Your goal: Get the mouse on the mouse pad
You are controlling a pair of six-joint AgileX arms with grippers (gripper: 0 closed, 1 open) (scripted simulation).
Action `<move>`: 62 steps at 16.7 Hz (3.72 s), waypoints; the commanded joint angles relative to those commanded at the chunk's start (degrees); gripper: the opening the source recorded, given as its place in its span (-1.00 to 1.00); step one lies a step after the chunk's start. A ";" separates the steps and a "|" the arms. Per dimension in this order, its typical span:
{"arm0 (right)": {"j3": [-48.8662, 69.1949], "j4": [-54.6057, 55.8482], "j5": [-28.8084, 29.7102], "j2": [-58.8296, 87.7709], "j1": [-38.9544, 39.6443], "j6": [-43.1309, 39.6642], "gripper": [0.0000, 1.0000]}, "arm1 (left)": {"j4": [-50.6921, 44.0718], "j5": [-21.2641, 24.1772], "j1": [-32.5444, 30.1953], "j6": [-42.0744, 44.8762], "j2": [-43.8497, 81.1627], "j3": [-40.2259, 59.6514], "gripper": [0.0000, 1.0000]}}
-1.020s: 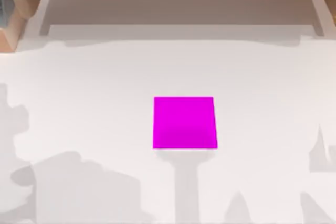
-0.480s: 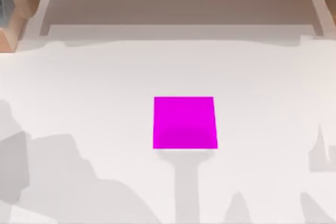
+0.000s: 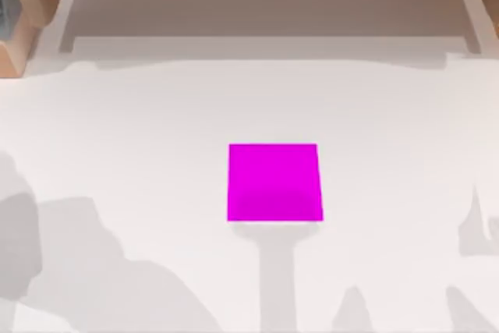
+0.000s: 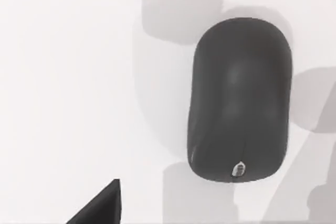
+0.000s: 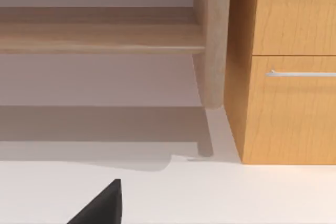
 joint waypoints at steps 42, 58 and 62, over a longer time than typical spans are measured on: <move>0.00 0.00 0.00 0.00 0.00 0.00 1.00 | 2.00 -0.40 0.17 0.39 1.09 -0.07 -1.00; 0.00 0.00 0.00 0.00 0.00 0.00 1.00 | -8.57 -0.95 -5.52 -14.25 0.92 5.54 -1.00; 0.00 0.00 0.00 0.00 0.00 0.00 1.00 | -12.72 -1.55 -12.90 -33.19 5.53 7.80 -1.00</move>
